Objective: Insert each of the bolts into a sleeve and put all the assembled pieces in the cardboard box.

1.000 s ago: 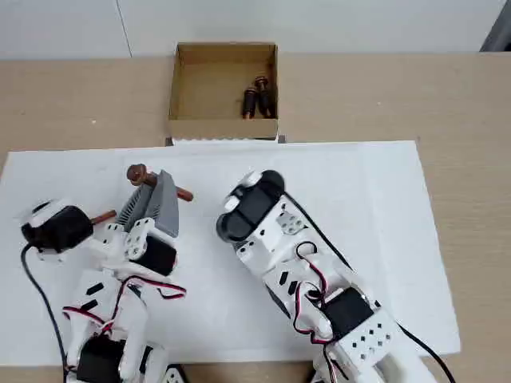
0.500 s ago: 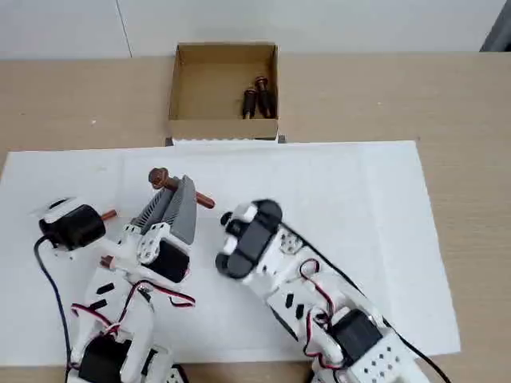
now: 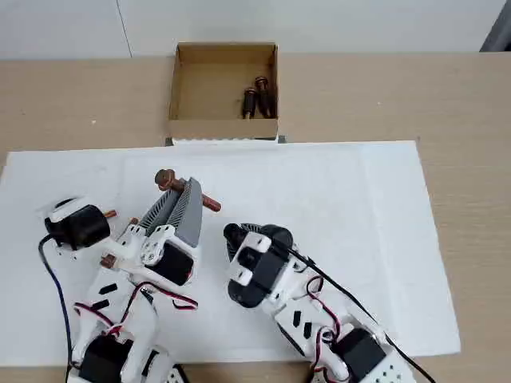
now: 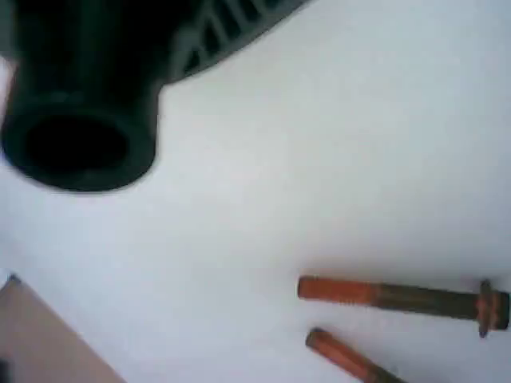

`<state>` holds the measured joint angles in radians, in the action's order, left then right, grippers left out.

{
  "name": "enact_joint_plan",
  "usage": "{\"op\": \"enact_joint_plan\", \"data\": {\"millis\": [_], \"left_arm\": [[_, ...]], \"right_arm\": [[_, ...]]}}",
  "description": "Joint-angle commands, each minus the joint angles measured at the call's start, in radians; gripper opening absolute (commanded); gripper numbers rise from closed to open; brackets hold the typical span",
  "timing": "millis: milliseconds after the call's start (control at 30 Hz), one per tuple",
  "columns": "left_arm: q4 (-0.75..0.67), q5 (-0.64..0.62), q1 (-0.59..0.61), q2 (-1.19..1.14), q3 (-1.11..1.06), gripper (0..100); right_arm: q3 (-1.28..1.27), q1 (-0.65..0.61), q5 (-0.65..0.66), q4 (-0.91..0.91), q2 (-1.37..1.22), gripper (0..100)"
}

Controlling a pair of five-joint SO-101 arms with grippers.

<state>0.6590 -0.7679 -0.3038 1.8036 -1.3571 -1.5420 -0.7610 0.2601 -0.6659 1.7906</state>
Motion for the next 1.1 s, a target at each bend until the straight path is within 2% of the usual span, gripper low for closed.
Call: {"op": "enact_joint_plan", "data": {"millis": [0, 233, 433, 633, 800, 1067], "left_arm": [[-0.028, -0.002, -0.012, 0.012, 0.045, 1], [0.034, 0.055, -0.109, 0.012, 0.047, 1], [0.035, 0.103, -0.114, 0.012, 0.042, 1], [0.035, 0.106, -0.137, 0.011, 0.012, 1], [0.031, 0.106, -0.183, 0.011, -0.024, 1], [0.029, 0.118, -0.176, 0.011, -0.041, 1]], "right_arm": [[0.002, 0.013, 0.011, 0.025, 0.024, 0.2], [0.002, 0.074, 0.011, 0.021, 0.021, 0.2], [-0.002, 0.073, 0.011, 0.024, 0.021, 0.2], [0.006, 0.068, 0.011, 0.025, 0.022, 0.2], [0.023, 0.068, 0.068, 0.025, 0.022, 0.2], [0.043, 0.068, 0.071, 0.025, 0.022, 0.2]]}}
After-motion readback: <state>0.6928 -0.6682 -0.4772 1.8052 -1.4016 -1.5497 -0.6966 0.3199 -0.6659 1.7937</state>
